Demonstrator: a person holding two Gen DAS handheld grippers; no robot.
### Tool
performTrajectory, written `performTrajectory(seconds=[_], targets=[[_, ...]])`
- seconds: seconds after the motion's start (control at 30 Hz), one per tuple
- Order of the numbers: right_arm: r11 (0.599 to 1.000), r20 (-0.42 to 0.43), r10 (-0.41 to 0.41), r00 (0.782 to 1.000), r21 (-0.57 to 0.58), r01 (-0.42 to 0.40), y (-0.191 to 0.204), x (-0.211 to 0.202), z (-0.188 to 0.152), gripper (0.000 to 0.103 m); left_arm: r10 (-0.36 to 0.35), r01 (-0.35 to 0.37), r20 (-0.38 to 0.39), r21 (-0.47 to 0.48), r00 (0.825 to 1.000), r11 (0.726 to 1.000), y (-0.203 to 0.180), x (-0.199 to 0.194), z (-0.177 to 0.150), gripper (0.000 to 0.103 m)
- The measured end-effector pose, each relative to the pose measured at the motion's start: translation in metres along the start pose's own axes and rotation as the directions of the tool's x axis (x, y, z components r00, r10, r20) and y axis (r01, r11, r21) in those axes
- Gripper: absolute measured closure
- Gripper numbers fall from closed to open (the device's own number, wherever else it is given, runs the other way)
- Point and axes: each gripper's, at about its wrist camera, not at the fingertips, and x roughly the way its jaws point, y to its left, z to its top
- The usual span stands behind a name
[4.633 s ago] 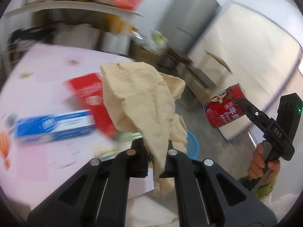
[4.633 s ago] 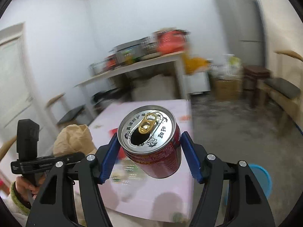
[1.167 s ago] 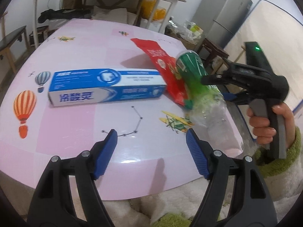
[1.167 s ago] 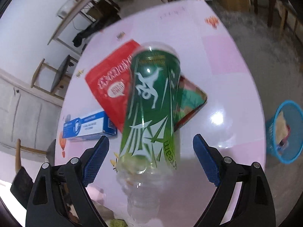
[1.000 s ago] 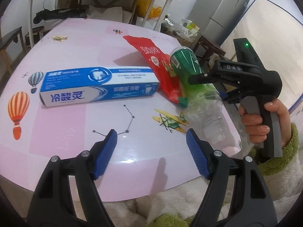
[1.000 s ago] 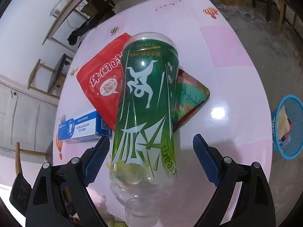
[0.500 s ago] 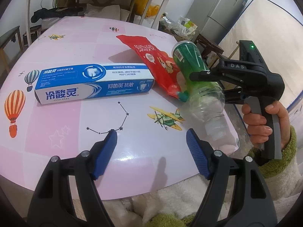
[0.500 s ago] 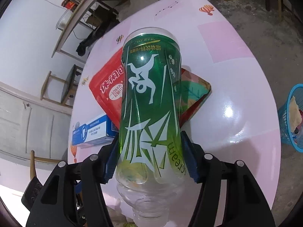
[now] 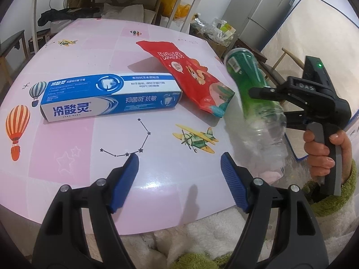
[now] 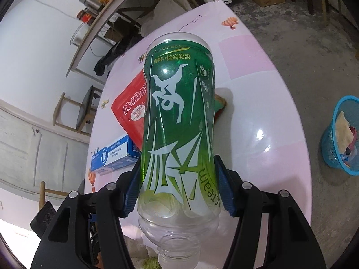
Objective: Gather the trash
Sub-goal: 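Grasp the red snack bag with the left tool while the right tool holds the bottle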
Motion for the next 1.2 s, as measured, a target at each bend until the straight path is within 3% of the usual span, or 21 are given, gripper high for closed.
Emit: performTrajectory(seconds=[0.23,0.47,0.63,0.77,0.97,1.2], targets=[[0.999,0.059,-0.038,0.998,0.020,0.037,-0.021,-0.024,-0.005,0.044,-0.009,0.009,-0.009,-0.015,1.000,1.000,-0.001,0.007,0.003,0.032],[0.997,0.046,-0.063,0.997,0.056,0.061,-0.041,-0.013,-0.010,0.044,-0.078,0.079,0.008,-0.121,0.997,0.990,0.005,0.025,0.017,0.032],[0.996,0.039,-0.048,0.998,0.071,0.045,-0.046,-0.007,-0.010,0.044,-0.148,0.157,0.057,-0.216,0.987,0.964,0.005,0.047,0.036,0.046],[0.997,0.043,-0.046,0.998,0.071,0.043,-0.049,-0.008,-0.010,0.044,-0.182,0.188,0.048,-0.249,0.982,0.950,-0.003,0.071,0.048,0.055],[0.997,0.041,-0.036,0.998,0.075,0.033,-0.051,-0.006,-0.009,0.044,-0.189,0.187,0.021,-0.304,0.982,0.934,-0.010,0.097,0.057,0.067],[0.996,0.043,-0.038,0.998,0.079,0.035,-0.052,-0.007,-0.009,0.044,-0.185,0.181,0.020,-0.333,0.983,0.925,-0.009,0.109,0.058,0.091]])
